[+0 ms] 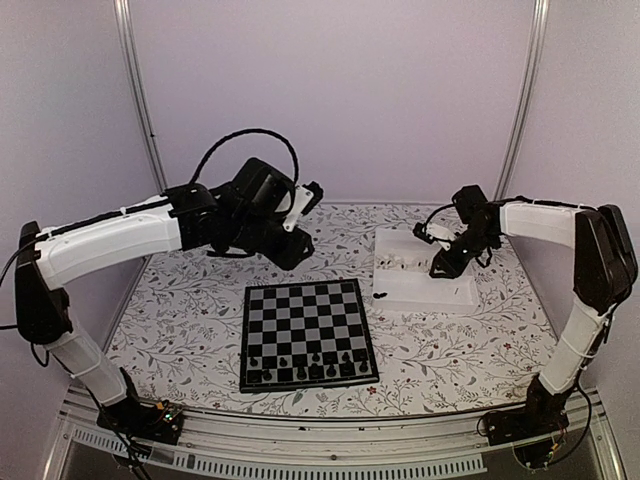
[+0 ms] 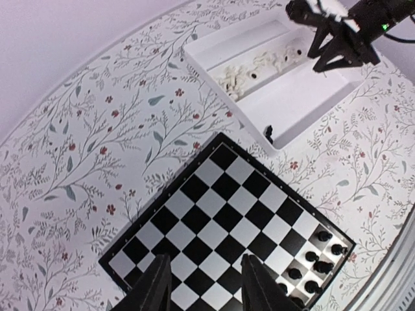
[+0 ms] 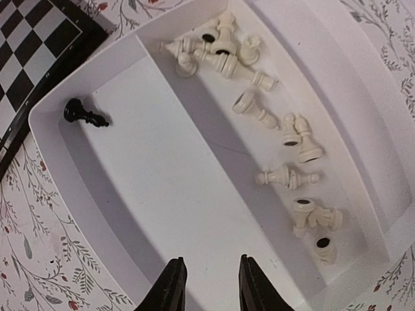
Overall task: Set up the chess pieces on the board
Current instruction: Pick up the chess piece from the storage box.
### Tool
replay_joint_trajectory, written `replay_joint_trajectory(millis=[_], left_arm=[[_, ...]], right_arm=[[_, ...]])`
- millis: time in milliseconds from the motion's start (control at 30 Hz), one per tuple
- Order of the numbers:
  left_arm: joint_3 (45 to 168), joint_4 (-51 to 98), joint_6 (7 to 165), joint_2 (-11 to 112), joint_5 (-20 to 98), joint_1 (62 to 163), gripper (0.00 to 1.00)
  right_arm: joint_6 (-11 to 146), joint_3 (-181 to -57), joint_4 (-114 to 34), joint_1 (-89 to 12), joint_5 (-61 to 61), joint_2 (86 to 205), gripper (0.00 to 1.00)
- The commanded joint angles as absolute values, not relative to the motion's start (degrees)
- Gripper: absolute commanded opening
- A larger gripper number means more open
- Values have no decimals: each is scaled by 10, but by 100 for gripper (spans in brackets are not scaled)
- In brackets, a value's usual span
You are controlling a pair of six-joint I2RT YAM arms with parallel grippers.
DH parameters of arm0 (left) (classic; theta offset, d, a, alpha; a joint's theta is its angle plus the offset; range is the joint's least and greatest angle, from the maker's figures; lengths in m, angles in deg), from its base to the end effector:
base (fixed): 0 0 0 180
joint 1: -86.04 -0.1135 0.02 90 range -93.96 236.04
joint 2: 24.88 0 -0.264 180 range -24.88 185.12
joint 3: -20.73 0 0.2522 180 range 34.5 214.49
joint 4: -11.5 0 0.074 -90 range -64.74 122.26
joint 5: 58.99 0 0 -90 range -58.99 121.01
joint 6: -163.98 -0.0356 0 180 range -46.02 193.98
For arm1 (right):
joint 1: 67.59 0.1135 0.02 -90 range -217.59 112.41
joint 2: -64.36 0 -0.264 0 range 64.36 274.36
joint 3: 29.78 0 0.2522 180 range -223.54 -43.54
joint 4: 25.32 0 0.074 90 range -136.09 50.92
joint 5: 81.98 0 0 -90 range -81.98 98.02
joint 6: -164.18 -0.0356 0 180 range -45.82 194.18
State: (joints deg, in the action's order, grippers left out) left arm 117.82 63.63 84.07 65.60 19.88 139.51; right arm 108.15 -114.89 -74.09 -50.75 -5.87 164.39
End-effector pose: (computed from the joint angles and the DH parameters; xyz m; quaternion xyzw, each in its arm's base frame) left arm 0.2133 -0.2764 0.3288 0.3064 0.8696 -0.1221 0.3675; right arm 0.3400 0.1118 0.2112 -0.4395 0.8613 0.0828 0.2409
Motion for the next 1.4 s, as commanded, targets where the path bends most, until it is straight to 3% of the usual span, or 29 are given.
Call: replay_joint_trajectory(millis=[0, 233, 367, 433, 633, 933, 1267, 1367], left_arm=[[1183, 489, 768, 719, 225, 1397, 41], [1271, 477, 741, 853, 293, 1389, 41], [1273, 457, 741, 870, 306, 1380, 41], [1265, 442, 741, 871, 324, 1370, 41], [1242, 438, 751, 849, 342, 1346, 41], [1183, 433, 773, 787, 331, 1334, 41], [1129, 429, 792, 733, 312, 1334, 42], [1118, 425, 801, 723, 314, 1335, 42]], right_arm=[[1110, -1166, -822, -508, -79, 1669, 31], [1147, -1168, -882, -509, -80, 1742, 30], [1167, -1127, -883, -502, -95, 1715, 46], [1171, -1129, -872, -496, -105, 1699, 48], [1183, -1193, -855, -456, -157, 1734, 47], [1225, -1279, -819, -378, -140, 1810, 46], [1297, -1292, -792, -338, -108, 1853, 48], [1294, -1305, -785, -338, -114, 1869, 43]])
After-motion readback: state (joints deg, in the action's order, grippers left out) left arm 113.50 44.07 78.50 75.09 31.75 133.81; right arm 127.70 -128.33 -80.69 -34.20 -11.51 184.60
